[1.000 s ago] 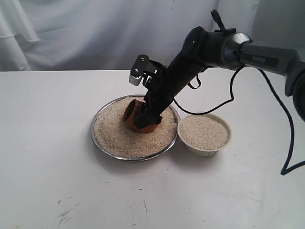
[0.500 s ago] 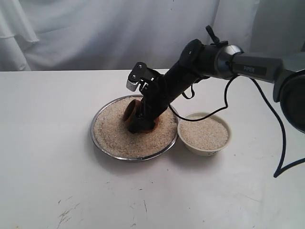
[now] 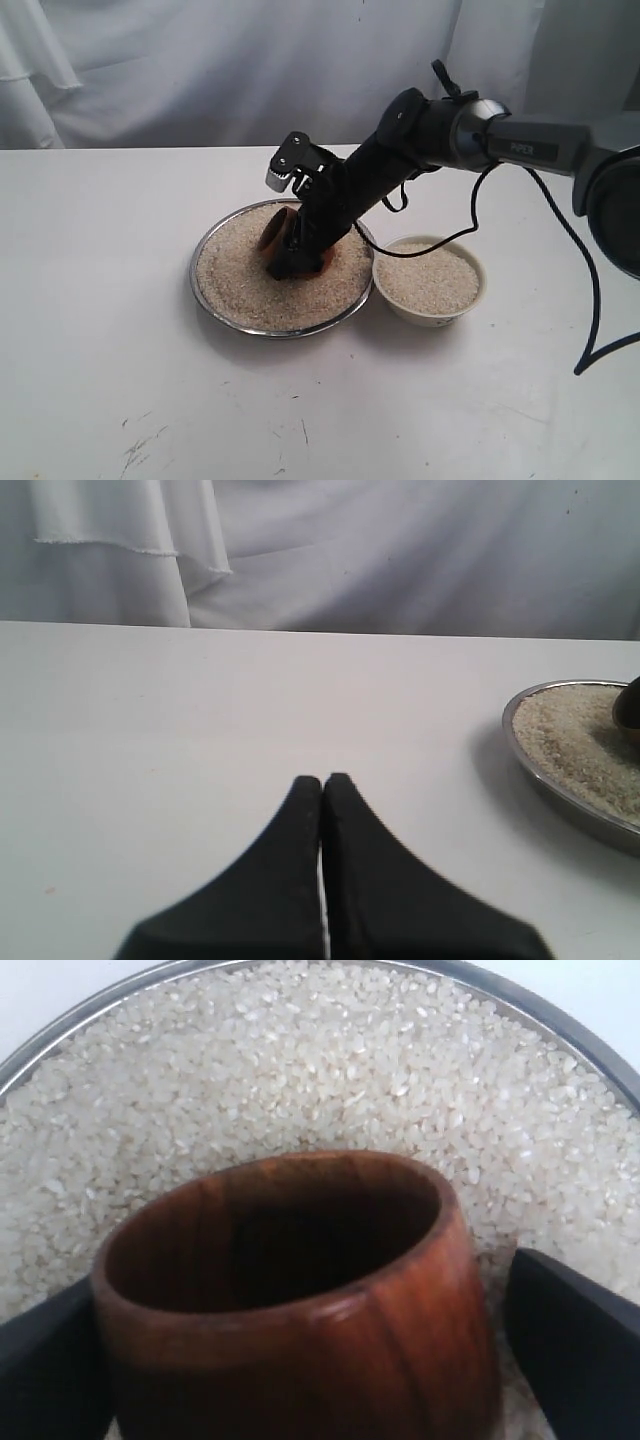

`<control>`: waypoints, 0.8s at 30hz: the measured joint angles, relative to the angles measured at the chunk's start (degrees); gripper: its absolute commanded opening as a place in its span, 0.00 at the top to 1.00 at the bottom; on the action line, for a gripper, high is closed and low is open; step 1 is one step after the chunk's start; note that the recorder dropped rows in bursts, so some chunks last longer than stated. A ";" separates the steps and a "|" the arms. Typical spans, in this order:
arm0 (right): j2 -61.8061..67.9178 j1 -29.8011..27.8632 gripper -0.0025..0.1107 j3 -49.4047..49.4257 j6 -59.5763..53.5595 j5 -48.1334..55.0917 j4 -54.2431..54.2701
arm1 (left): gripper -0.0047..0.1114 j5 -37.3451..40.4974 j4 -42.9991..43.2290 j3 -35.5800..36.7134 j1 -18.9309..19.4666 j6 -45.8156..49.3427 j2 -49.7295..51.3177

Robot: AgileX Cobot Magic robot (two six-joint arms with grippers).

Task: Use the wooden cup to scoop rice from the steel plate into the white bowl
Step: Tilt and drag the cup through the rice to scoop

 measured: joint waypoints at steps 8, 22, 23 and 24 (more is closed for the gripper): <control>0.00 -0.11 0.21 3.34 -1.24 -1.87 3.14 | 0.96 0.00 0.00 0.00 0.00 0.00 0.00; 0.00 -0.13 0.49 3.67 -1.94 -2.22 3.50 | 0.96 0.00 0.00 0.00 0.00 0.00 0.00; 0.00 -0.13 0.54 3.67 -1.94 -1.87 3.33 | 0.96 0.00 0.00 0.00 0.00 0.00 0.00; 0.00 -0.13 0.58 3.67 -1.94 -1.47 3.07 | 0.96 0.00 0.00 0.00 0.00 0.00 0.00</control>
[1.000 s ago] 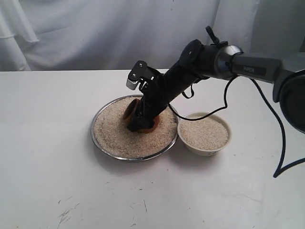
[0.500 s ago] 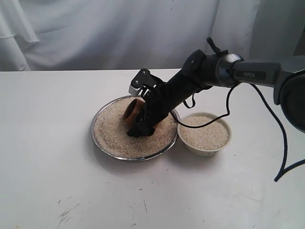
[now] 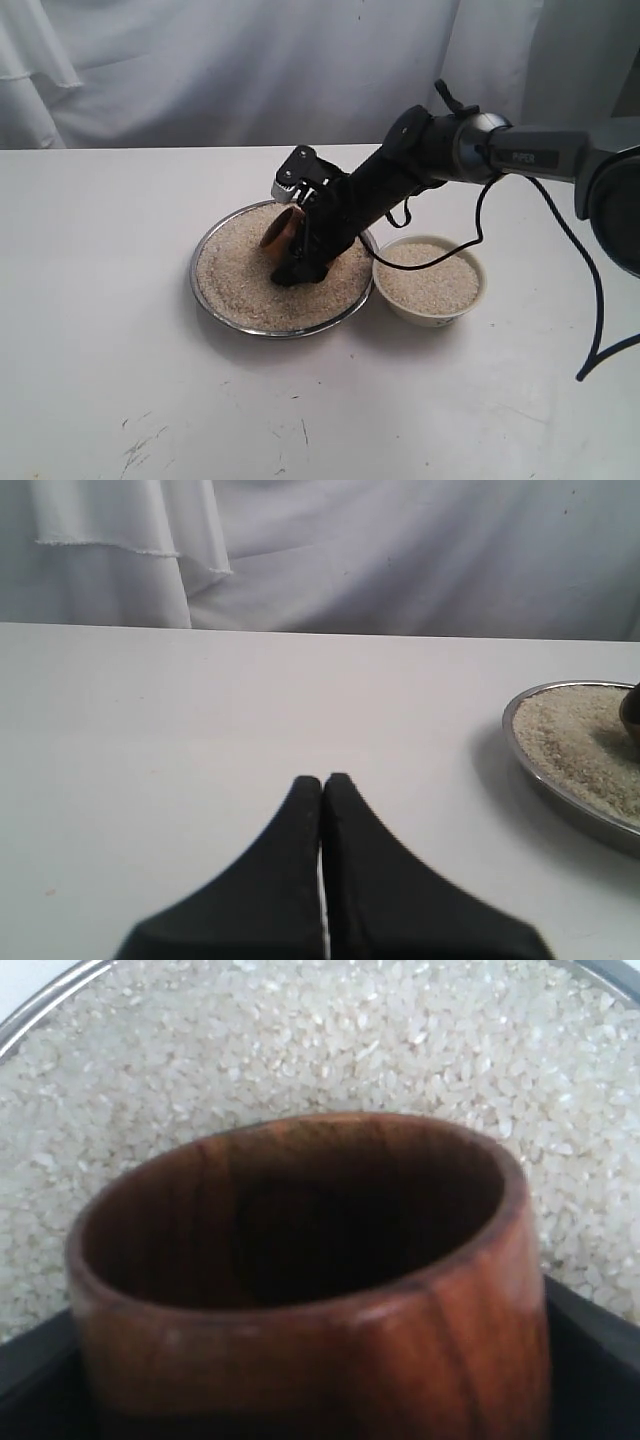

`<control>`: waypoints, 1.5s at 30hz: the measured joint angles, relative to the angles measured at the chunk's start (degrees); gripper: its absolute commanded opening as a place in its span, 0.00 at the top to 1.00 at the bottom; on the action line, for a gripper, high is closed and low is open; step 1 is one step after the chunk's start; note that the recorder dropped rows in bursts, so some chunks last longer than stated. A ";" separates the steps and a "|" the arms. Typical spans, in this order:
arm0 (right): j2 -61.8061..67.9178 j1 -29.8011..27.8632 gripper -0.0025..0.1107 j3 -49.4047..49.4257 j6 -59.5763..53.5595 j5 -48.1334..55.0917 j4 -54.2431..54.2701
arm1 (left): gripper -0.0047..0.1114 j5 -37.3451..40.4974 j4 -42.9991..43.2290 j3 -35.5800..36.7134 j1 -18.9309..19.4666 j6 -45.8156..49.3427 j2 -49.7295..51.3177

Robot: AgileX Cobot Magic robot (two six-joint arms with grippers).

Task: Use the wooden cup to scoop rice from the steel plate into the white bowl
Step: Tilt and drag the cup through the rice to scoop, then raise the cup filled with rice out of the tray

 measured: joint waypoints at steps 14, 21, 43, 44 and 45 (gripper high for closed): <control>-3.97 -0.10 0.98 -0.35 1.99 -1.34 -6.49 | 0.96 0.00 0.00 0.00 0.00 0.00 0.00; -4.46 3.56 0.98 -5.42 12.00 -2.34 -28.04 | 0.96 0.00 0.00 0.00 0.00 0.00 0.00; -3.38 12.12 0.98 -8.63 26.17 -6.63 -84.17 | 0.96 0.00 0.00 0.00 0.00 0.00 0.00; -3.09 12.44 0.98 -8.63 26.17 -7.16 -85.36 | 0.96 0.00 0.00 0.00 0.00 0.00 0.00; -1.98 13.00 0.98 -8.63 26.17 -7.87 -87.41 | 0.96 0.00 0.00 0.00 0.00 0.00 0.00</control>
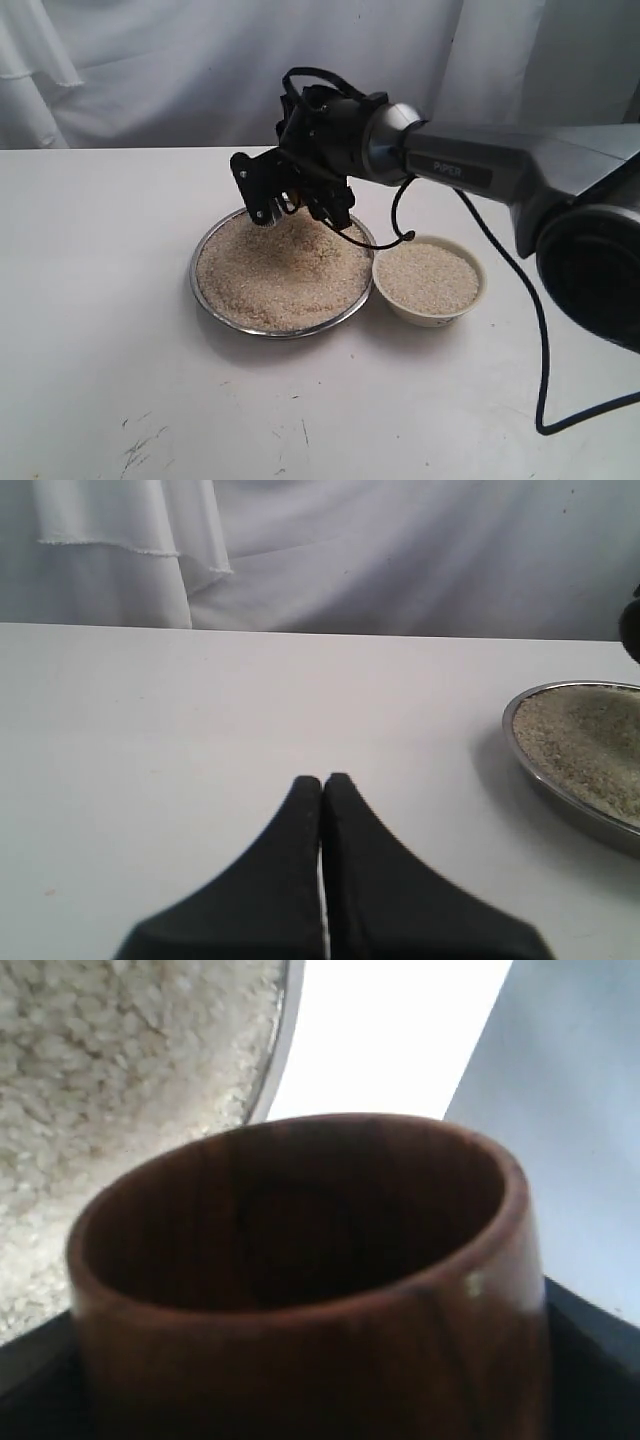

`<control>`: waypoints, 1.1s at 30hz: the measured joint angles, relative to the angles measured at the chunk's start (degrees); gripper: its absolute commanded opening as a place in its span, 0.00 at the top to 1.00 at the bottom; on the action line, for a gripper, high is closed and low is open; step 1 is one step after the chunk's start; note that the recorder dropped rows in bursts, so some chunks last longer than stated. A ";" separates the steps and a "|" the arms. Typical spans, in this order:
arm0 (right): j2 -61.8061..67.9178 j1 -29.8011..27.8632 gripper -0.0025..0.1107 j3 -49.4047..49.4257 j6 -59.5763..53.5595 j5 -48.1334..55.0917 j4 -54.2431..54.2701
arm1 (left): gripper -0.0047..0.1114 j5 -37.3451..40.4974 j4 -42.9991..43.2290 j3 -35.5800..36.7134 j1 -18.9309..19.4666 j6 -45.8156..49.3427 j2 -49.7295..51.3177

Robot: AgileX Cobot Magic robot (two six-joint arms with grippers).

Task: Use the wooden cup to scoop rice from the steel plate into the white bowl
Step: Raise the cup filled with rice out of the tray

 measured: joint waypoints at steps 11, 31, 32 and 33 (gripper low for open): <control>6.07 1.17 0.98 -0.36 -13.75 -8.65 -6.25 | 0.96 0.00 0.00 0.00 0.00 0.00 0.00; 6.09 0.55 0.98 -1.05 -43.11 -6.11 27.18 | 0.96 0.00 0.00 0.00 0.00 0.00 0.00; 6.08 0.30 0.98 -1.05 -44.16 -5.64 28.80 | 0.96 0.00 0.00 0.00 0.00 0.00 0.00; 6.08 0.00 0.98 -1.05 -45.05 -5.20 31.11 | 0.96 0.00 0.00 0.00 0.00 0.00 0.00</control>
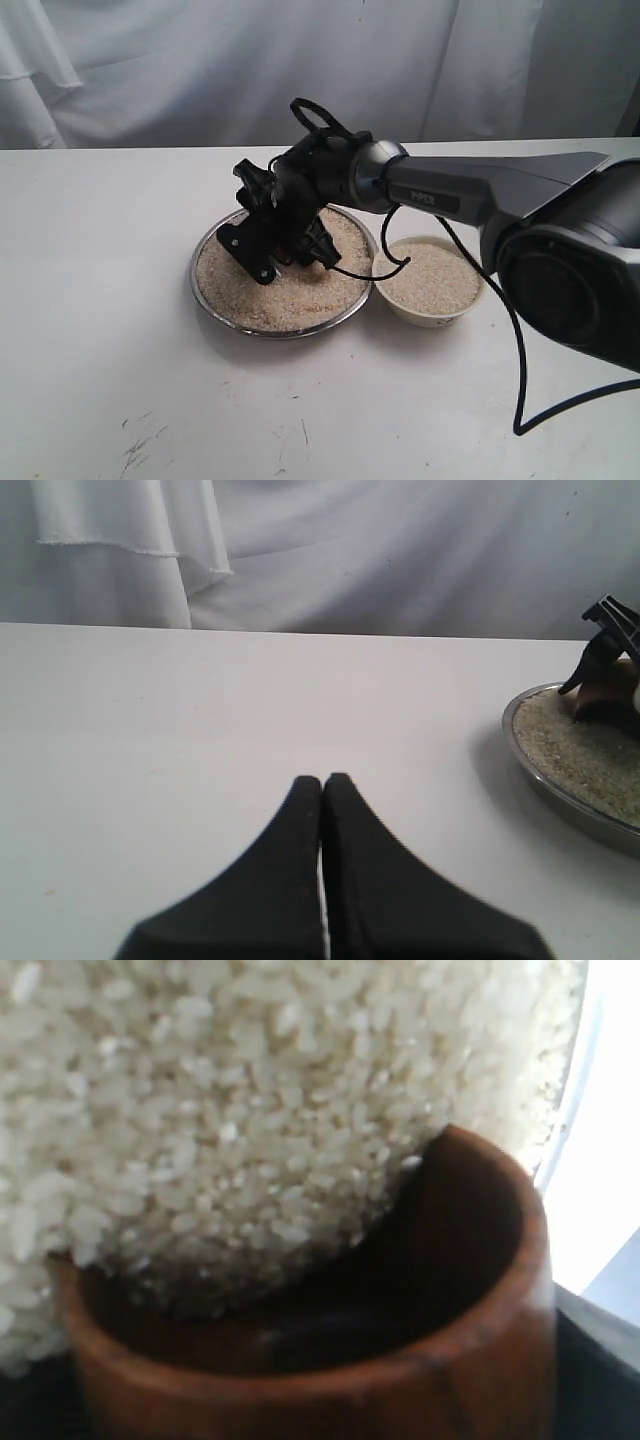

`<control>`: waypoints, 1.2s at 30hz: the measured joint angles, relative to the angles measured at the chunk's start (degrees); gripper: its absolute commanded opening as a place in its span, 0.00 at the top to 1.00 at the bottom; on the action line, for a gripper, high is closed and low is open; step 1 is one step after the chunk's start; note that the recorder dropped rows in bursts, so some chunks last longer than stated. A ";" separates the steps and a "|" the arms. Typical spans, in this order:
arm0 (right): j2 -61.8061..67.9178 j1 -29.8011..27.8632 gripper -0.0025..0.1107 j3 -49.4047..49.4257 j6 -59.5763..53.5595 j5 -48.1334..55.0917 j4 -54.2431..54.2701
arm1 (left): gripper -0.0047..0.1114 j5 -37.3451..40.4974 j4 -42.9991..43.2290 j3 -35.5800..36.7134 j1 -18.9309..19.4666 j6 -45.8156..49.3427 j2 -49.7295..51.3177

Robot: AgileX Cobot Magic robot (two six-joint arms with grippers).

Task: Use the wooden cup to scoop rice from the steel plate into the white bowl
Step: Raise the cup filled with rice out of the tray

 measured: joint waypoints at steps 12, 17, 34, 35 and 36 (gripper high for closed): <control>-0.55 -4.34 0.98 -0.11 -4.64 4.71 22.88 | 0.96 0.00 0.00 0.00 0.00 0.00 0.00; -0.55 -6.59 0.98 -0.11 -5.56 7.58 32.14 | 0.96 0.00 0.00 0.00 0.00 0.00 0.00; -8.60 -10.01 0.98 0.49 0.59 11.68 38.38 | 0.96 0.00 0.00 0.00 0.00 0.00 0.00; -9.28 -10.01 0.98 0.49 1.69 11.95 37.09 | 0.96 0.00 0.00 0.00 0.00 0.00 0.00; -10.10 -10.01 0.98 0.61 3.02 12.24 35.38 | 0.96 0.00 0.00 0.00 0.00 0.00 0.00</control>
